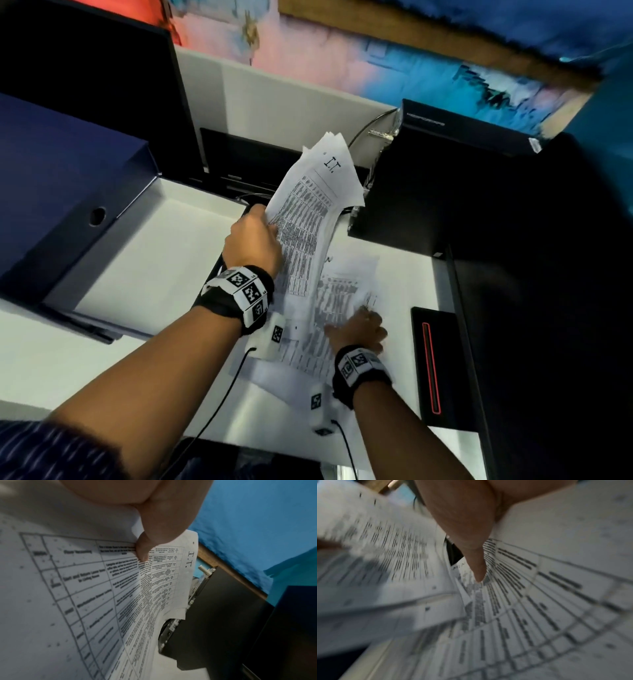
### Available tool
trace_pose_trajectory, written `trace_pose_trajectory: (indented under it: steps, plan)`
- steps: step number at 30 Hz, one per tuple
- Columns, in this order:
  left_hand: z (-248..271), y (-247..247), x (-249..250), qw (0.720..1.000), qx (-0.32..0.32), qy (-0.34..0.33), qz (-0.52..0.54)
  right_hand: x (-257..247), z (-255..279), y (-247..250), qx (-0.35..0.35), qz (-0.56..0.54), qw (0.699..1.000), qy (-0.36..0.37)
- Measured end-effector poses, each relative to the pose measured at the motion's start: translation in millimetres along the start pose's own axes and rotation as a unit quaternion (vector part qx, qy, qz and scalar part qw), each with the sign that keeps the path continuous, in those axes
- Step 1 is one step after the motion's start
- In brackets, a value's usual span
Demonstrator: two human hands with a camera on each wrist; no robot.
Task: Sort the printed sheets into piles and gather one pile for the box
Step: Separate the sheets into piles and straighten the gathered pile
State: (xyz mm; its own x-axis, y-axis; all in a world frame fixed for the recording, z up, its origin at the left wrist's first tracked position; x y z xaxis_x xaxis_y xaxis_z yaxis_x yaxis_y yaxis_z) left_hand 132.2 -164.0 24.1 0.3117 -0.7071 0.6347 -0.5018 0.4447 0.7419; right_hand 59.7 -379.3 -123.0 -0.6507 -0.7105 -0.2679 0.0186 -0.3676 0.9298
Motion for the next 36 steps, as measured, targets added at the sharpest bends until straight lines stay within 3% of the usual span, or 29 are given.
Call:
trace_pose_trajectory:
  steps: [3,8,16,19,21,25,28,33,36]
  plan:
    - [-7,9,9,0.999,0.015,-0.031,-0.004,-15,10,-18,0.017,0.038,0.998,0.047]
    - [-14,17,8,0.999,0.023,-0.030,-0.006,16,4,-13,0.066,0.011,0.994,-0.087]
    - [-18,13,6,0.999,0.027,-0.012,0.015,9,-4,-12,0.074,-0.129,0.989,-0.016]
    - [-15,4,4,1.000,0.023,0.003,0.017,9,-5,0,0.035,-0.194,0.977,-0.082]
    - [-9,-6,-3,1.000,0.005,0.014,0.020,16,-9,19,0.048,-0.213,0.969,-0.117]
    - [20,-41,-30,0.996,-0.080,0.043,-0.012,23,-15,88,0.166,-0.149,0.975,-0.026]
    - [48,-65,-56,0.990,-0.113,0.078,-0.042,6,-9,147,0.238,-0.147,0.958,0.069]
    - [73,-82,-86,0.977,-0.164,0.130,-0.048,-15,-3,219,0.276,-0.290,0.911,0.105]
    - [77,-86,-88,0.968,-0.204,0.141,-0.036,-19,-8,218,0.258,-0.319,0.905,0.110]
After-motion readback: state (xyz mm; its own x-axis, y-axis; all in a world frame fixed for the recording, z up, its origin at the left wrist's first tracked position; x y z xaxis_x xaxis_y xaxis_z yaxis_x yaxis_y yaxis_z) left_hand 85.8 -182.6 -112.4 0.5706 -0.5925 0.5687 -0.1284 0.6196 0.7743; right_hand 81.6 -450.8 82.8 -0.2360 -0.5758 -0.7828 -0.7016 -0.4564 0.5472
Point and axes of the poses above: each hand's wrist, its own z-axis away from the middle knuckle, its own y-axis out of the back of the hand, x = y × z, the point moved 4 cm from there along -z, towards the middle knuckle, and after that the axes turned 15 degrees about x, right-handed, at the moved point
